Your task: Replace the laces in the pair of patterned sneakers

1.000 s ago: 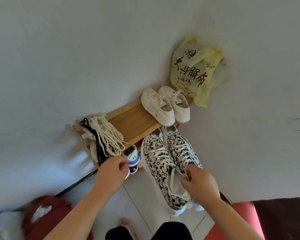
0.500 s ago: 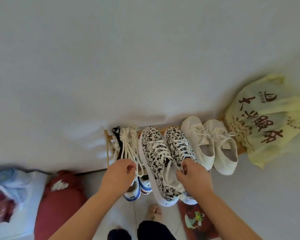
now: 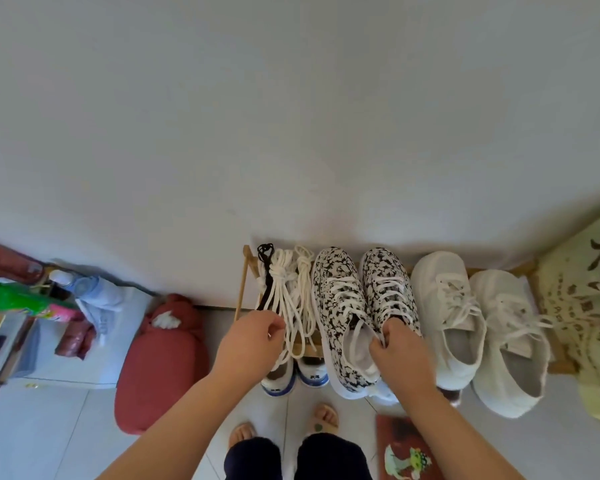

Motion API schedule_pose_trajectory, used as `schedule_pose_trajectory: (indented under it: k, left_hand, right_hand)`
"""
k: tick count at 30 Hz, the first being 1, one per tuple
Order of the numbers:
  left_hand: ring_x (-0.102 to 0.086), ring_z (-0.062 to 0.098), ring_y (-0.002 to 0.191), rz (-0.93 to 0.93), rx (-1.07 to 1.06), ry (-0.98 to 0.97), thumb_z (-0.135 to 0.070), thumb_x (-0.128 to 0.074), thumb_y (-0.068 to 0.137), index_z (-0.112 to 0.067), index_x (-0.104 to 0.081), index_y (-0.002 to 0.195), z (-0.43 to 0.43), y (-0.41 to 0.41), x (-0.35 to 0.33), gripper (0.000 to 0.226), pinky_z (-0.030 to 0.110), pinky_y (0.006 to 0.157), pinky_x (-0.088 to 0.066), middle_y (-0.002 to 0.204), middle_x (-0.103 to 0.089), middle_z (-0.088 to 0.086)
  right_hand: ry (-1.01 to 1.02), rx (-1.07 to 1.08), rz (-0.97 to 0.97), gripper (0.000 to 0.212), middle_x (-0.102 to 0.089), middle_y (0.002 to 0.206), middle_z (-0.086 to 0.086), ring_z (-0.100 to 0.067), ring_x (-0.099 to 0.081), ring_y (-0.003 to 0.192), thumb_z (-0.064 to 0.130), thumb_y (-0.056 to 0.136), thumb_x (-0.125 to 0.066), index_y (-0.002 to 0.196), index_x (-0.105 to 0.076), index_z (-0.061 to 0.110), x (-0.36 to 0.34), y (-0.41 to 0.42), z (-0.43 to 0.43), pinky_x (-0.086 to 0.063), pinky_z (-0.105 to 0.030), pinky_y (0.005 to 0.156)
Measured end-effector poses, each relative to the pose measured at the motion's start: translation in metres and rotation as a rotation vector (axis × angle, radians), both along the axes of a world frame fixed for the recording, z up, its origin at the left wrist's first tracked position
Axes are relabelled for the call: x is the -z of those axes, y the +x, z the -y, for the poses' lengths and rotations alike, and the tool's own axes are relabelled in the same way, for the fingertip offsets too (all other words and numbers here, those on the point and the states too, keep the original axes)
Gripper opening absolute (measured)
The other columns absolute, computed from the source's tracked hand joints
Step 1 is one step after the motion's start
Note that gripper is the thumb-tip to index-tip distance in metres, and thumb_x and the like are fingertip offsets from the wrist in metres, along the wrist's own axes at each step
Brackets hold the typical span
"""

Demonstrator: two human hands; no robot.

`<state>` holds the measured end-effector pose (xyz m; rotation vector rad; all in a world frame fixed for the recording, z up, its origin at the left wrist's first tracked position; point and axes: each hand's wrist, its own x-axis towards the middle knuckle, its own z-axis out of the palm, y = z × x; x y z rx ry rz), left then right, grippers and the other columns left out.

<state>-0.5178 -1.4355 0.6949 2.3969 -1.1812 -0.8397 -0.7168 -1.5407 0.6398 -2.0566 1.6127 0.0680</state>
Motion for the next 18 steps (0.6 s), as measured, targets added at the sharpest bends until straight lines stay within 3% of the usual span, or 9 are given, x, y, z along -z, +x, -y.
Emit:
schedule_pose_trajectory:
  k: [4,9,13,18]
  left_hand:
    - [-0.056,0.009,0.078,0.006,0.011,0.014,-0.021,-0.047,0.089,-0.023,-0.063,0.101,0.008,-0.005,0.002,0.020,0.027,0.076,-0.048,0.086,-0.057,-0.010]
    - [-0.057,0.010,0.090,-0.008,0.011,0.046,-0.023,-0.046,0.090,-0.026,-0.062,0.103,0.011,-0.010,0.004,0.021,0.033,0.085,-0.049,0.099,-0.062,-0.010]
    - [-0.056,0.007,0.079,-0.006,0.039,0.032,-0.019,-0.045,0.091,-0.022,-0.063,0.103,0.011,-0.012,0.005,0.022,0.024,0.076,-0.048,0.088,-0.057,-0.012]
    - [-0.053,0.008,0.078,-0.001,0.073,0.018,-0.017,-0.045,0.091,-0.020,-0.063,0.103,0.011,-0.012,0.004,0.021,0.023,0.073,-0.046,0.085,-0.056,-0.011]
  right_hand:
    - [0.059,0.032,-0.014,0.016,-0.041,0.066,0.003,-0.012,-0.036,0.054,0.025,0.089,-0.047,0.079,-0.036,0.018,0.008,0.009,-0.006,-0.029,-0.026,0.049]
    - [0.037,0.064,0.017,0.021,-0.042,0.067,0.003,-0.011,-0.037,0.054,0.028,0.091,-0.048,0.078,-0.035,0.019,0.013,0.009,-0.009,-0.031,-0.028,0.050]
    - [0.051,0.039,0.063,0.027,-0.040,0.063,0.004,-0.010,-0.034,0.052,0.026,0.091,-0.048,0.072,-0.030,0.022,0.013,0.017,-0.012,-0.026,-0.025,0.047]
    - [0.091,0.023,0.074,0.019,-0.039,0.068,0.006,-0.008,-0.039,0.056,0.028,0.093,-0.049,0.085,-0.034,0.018,0.012,0.020,-0.013,-0.029,-0.024,0.047]
